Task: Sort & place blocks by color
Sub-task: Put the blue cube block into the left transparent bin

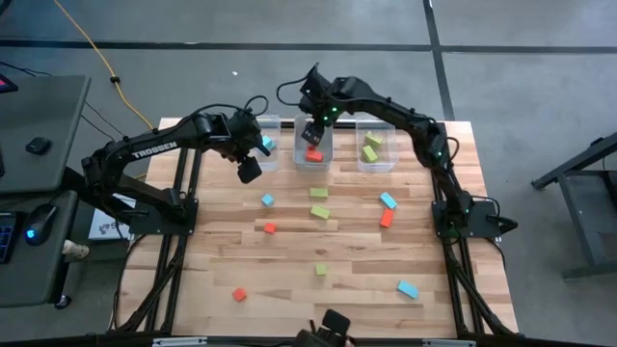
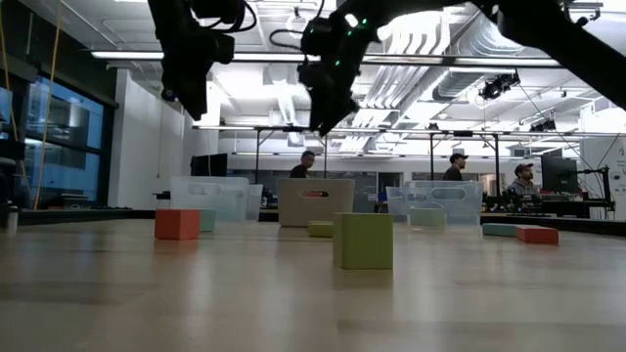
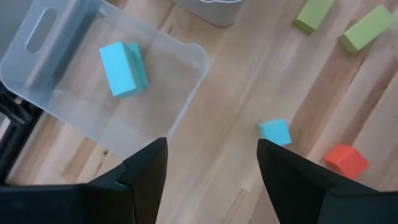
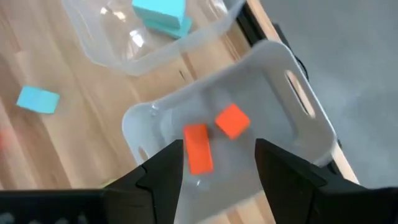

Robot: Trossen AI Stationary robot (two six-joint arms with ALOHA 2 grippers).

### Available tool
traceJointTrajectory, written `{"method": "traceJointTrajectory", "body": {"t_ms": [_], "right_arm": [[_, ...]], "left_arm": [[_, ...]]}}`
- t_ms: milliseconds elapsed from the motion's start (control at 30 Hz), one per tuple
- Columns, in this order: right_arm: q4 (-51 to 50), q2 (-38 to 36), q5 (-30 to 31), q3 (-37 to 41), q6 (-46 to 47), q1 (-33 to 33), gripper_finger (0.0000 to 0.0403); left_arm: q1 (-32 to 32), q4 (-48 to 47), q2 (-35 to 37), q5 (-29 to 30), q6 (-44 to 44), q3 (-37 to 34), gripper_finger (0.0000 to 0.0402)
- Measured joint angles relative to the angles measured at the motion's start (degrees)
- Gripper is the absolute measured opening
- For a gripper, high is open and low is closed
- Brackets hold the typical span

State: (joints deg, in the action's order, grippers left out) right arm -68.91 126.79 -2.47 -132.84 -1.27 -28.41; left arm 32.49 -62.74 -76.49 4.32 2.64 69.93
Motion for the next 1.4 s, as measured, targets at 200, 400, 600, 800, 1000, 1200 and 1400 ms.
{"method": "traceJointTrajectory", "body": {"t_ms": [200,400,600,800,1000,1200,1400], "right_arm": [[-4.6,-4.0,2.5,0.1,3.7,0.4,0.0190],[-7.4,-7.7,7.1,0.1,4.3,1.2,0.0190],[-10.2,-10.2,8.4,0.1,3.2,1.1,0.0190],[-11.3,-11.1,8.4,0.1,-0.1,1.0,0.0190],[-11.7,-11.1,8.4,0.1,-2.6,1.0,0.0190],[-11.7,-11.0,8.4,0.1,-2.9,1.0,0.0190],[-11.7,-11.0,8.3,0.1,-3.7,1.0,0.0190]], "left_arm": [[-0.2,0.1,-0.1,-3.9,1.9,-2.9,0.0227],[-3.1,0.1,-0.1,-3.7,6.3,-6.2,0.0227],[-7.4,4.9,-0.1,-3.7,15.8,-9.7,0.0227],[-11.1,11.4,-0.1,-3.7,23.2,-13.3,0.0227],[-13.7,13.8,-1.2,-3.7,28.9,-15.3,0.0227],[-15.8,16.8,-4.3,-3.5,32.7,-17.7,0.0227],[-17.2,20.3,-9.0,-1.3,33.7,-17.8,0.0227]]}}
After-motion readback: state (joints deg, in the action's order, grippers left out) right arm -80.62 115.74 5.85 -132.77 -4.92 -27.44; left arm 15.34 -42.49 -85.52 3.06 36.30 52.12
